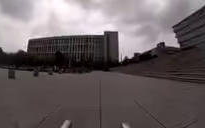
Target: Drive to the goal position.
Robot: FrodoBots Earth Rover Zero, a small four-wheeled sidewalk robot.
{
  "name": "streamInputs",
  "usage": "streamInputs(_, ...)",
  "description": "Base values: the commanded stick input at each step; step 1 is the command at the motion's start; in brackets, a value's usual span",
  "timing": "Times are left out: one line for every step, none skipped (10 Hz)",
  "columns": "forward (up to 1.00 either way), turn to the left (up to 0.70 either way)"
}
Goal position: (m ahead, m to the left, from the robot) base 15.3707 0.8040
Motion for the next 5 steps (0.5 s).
streamInputs(1.00,-0.01)
streamInputs(1.00,-0.02)
streamInputs(1.00,-0.01)
streamInputs(1.00,-0.01)
streamInputs(1.00,0.00)
